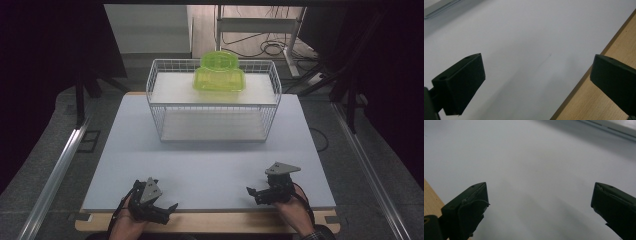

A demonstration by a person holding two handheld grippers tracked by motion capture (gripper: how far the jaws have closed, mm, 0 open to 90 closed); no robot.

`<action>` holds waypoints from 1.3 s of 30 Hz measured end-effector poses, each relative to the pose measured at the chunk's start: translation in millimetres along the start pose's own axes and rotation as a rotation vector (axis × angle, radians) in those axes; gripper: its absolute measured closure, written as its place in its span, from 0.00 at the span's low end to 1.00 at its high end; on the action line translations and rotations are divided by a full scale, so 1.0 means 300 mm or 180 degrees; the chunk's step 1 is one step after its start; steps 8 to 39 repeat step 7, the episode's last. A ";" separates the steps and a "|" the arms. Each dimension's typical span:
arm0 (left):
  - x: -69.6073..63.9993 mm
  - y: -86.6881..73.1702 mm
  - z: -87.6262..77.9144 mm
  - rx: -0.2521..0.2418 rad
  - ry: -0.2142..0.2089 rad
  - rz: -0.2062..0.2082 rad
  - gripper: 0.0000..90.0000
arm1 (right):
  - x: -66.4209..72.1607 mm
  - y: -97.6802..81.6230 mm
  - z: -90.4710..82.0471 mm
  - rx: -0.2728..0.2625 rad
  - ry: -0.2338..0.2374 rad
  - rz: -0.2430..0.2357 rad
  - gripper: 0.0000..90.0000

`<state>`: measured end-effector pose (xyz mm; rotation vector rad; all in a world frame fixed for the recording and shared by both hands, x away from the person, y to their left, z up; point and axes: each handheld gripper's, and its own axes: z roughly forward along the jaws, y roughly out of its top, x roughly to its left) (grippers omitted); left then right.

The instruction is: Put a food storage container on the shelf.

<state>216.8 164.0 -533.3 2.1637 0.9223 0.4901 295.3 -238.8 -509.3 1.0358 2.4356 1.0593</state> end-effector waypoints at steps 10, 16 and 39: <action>0.000 0.001 0.004 0.0011 -0.0001 0.0011 0.00 | 0.007 -0.009 0.019 0.0093 -0.0019 -0.0027 0.02; 0.000 0.001 0.004 0.0011 -0.0001 0.0011 0.00 | 0.007 -0.009 0.019 0.0093 -0.0019 -0.0027 0.02; 0.000 0.001 0.004 0.0011 -0.0001 0.0011 0.00 | 0.007 -0.009 0.019 0.0093 -0.0019 -0.0027 0.02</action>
